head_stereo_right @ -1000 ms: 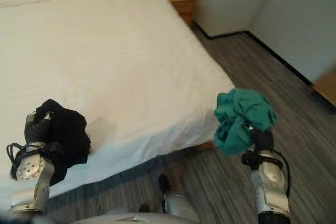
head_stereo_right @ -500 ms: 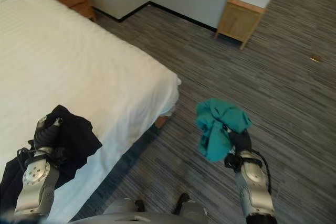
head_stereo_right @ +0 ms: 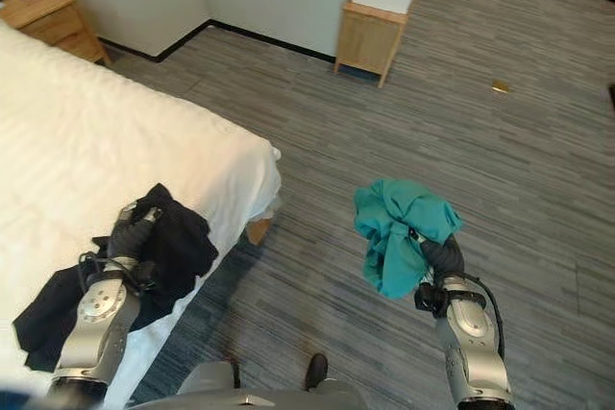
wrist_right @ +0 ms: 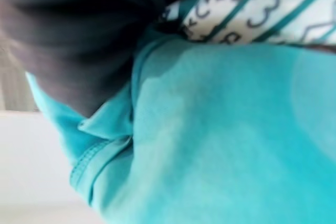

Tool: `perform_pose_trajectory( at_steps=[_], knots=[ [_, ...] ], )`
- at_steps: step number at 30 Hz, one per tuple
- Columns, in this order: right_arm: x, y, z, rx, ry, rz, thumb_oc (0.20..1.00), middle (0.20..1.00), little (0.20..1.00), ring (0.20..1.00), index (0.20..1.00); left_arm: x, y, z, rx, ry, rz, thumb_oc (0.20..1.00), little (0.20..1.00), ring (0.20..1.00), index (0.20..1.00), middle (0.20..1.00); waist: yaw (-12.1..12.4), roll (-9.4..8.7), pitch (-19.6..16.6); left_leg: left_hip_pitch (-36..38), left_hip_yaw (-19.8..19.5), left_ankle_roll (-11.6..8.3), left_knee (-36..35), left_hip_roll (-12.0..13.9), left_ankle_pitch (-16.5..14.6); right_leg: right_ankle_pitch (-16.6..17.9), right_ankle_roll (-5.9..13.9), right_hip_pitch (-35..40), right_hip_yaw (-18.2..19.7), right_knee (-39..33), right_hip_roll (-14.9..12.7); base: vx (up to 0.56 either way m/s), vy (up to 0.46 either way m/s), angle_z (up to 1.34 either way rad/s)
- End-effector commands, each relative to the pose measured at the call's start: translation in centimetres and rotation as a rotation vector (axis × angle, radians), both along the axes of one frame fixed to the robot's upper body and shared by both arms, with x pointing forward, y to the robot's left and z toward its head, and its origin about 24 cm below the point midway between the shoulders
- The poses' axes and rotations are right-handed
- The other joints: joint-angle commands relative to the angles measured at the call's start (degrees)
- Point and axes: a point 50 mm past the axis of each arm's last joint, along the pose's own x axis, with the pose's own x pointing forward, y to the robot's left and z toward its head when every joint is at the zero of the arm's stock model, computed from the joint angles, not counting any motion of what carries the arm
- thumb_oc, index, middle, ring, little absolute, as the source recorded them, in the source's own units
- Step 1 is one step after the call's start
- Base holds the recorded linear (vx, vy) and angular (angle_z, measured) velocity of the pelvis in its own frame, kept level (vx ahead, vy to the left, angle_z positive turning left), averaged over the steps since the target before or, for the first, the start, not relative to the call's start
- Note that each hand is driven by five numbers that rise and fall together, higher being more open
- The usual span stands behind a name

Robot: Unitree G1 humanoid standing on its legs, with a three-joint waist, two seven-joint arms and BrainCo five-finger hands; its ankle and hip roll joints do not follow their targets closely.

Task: Pick up bed clothes into laundry basket.

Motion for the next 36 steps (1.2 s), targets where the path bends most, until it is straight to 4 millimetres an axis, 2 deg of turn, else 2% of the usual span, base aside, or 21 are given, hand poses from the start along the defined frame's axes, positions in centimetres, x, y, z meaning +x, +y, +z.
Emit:
perform_pose_trajectory(
  at_steps=[1,2,7,10,15,22,25,27,28,29,30,32,34,35,36],
  knots=[
    [0.7,-1.4,2.6,-0.095,-0.118,-0.011,0.200,0.200,0.200,0.200,0.200,1.4,0.8,3.3,0.025,-0.161,-0.017,0.200,0.200,0.200,0.200,0.200,0.32,0.77,-2.54,1.34,0.34,0.53,-5.83,-2.63,6.92,-0.47,3.62,0.45,3.91,2.05,0.10,0.09,0.062,-0.49],
    [0.5,-1.3,1.9,-0.083,-0.090,-0.007,0.200,0.200,0.200,0.200,0.200,1.5,1.0,3.6,0.044,-0.173,-0.016,0.200,0.200,0.200,0.200,0.200,-0.30,1.00,-3.82,3.19,0.26,1.05,-8.82,-2.68,7.16,-0.34,3.50,0.53,4.66,1.57,0.52,0.13,0.080,-0.69],
    [0.3,-0.1,0.7,-0.038,-0.047,0.038,0.200,0.200,0.200,0.200,0.200,0.8,1.7,3.6,0.077,-0.164,0.004,0.200,0.200,0.200,0.200,0.200,0.22,1.14,-4.80,5.78,0.03,2.13,-11.61,-3.41,7.62,-0.59,3.53,0.98,5.53,1.50,0.57,0.08,0.073,-0.22],
    [0.9,0.9,1.1,-0.054,-0.056,0.099,0.200,0.200,0.200,0.200,0.200,0.4,2.2,2.8,0.058,-0.130,0.026,0.200,0.200,0.200,0.200,0.200,0.82,1.11,-5.06,6.52,0.25,2.44,-12.31,-3.65,7.66,-0.75,3.67,1.31,5.60,1.53,0.32,0.05,0.063,0.03],
    [1.1,1.2,1.2,-0.029,-0.069,0.100,0.200,0.200,0.200,0.200,0.200,-0.5,2.7,1.9,0.047,-0.087,0.051,0.200,0.200,0.200,0.200,0.200,1.39,0.99,-5.34,7.07,0.10,2.88,-12.42,-3.89,7.22,-0.76,3.86,1.40,5.98,1.53,0.14,0.03,0.038,0.05],
    [1.1,0.9,0.8,-0.044,-0.044,0.085,0.200,0.200,0.200,0.200,0.200,-1.1,4.5,2.1,0.084,-0.091,0.152,0.200,0.200,0.200,0.200,0.200,1.64,0.74,-5.19,7.30,1.04,3.42,-12.23,-4.02,6.85,-0.21,4.21,0.45,7.30,2.39,-0.17,0.00,0.040,-0.09],
    [1.1,0.8,0.9,-0.049,-0.050,0.073,0.200,0.200,0.200,0.200,0.200,-1.4,5.9,2.4,0.087,-0.108,0.241,0.200,0.200,0.200,0.200,0.200,1.66,0.93,-4.82,8.09,1.21,3.94,-12.24,-4.19,5.61,-0.89,4.66,-0.48,7.64,4.92,-0.62,0.03,0.032,-0.07],
    [1.7,1.0,1.2,-0.049,-0.070,0.076,0.200,0.200,0.200,0.200,0.200,-1.5,6.7,2.9,0.092,-0.129,0.287,0.200,0.200,0.200,0.200,0.200,2.29,1.57,-3.88,8.10,2.43,4.51,-12.29,-3.64,5.34,-1.09,5.88,-4.26,7.04,11.36,-0.88,-0.04,0.046,-0.21],
    [2.1,1.2,1.4,-0.048,-0.082,0.083,0.200,0.200,0.200,0.200,0.200,-1.4,7.2,3.1,0.094,-0.140,0.305,0.200,0.200,0.200,0.200,0.200,2.37,1.75,-3.17,8.11,3.04,4.73,-12.27,-3.52,5.26,0.42,7.13,-7.43,6.74,16.32,-1.38,-0.04,0.056,-0.59],
    [2.2,1.3,1.4,-0.041,-0.085,0.084,0.200,0.200,0.200,0.200,0.200,-1.4,7.5,3.3,0.100,-0.145,0.319,0.200,0.200,0.200,0.200,0.200,1.97,2.04,-2.27,8.61,3.47,4.81,-12.34,-3.47,5.03,3.55,8.94,-9.53,6.12,19.63,-2.56,0.01,0.056,-0.63],
    [2.4,1.6,1.5,-0.043,-0.091,0.092,0.200,0.200,0.200,0.200,0.200,-1.3,7.7,3.4,0.105,-0.147,0.326,0.200,0.200,0.200,0.200,0.200,1.67,2.27,-1.77,9.44,4.30,4.75,-12.81,-3.32,4.80,5.15,9.46,-11.63,4.99,20.83,-3.93,0.08,0.035,-0.38],
    [2.3,1.9,1.6,-0.039,-0.093,0.104,0.200,0.200,0.200,0.200,0.200,-1.3,7.7,3.4,0.103,-0.150,0.329,0.200,0.200,0.200,0.200,0.200,0.93,2.74,-1.29,11.02,4.81,4.51,-13.71,-2.69,4.34,6.15,8.61,-14.06,3.36,20.20,-4.86,0.15,-0.030,-0.27],
    [2.1,1.8,1.3,-0.029,-0.083,0.096,0.200,0.200,0.200,0.200,0.200,-1.1,7.3,3.4,0.090,-0.154,0.307,0.200,0.200,0.200,0.200,0.200,0.20,3.01,-1.04,12.31,5.18,3.58,-14.16,-1.64,3.56,6.05,8.09,-15.50,1.22,15.58,-6.54,0.28,-0.151,-0.22],
    [1.8,1.6,1.1,-0.033,-0.071,0.085,0.200,0.200,0.200,0.200,0.200,-0.8,6.9,3.5,0.098,-0.156,0.277,0.200,0.200,0.200,0.200,0.200,-0.63,2.84,-1.14,13.44,4.91,2.58,-14.25,-0.90,2.29,6.42,8.12,-16.12,0.34,10.85,-7.15,0.29,-0.153,0.05],
    [1.7,1.6,1.0,-0.033,-0.070,0.085,0.200,0.200,0.200,0.200,0.200,-0.8,6.9,3.5,0.098,-0.156,0.277,0.200,0.200,0.200,0.200,0.200,-0.66,2.99,-1.16,13.51,4.84,2.53,-14.25,-0.72,2.18,6.53,8.10,-15.84,0.17,10.50,-6.97,0.35,-0.186,0.06]
  ],
)
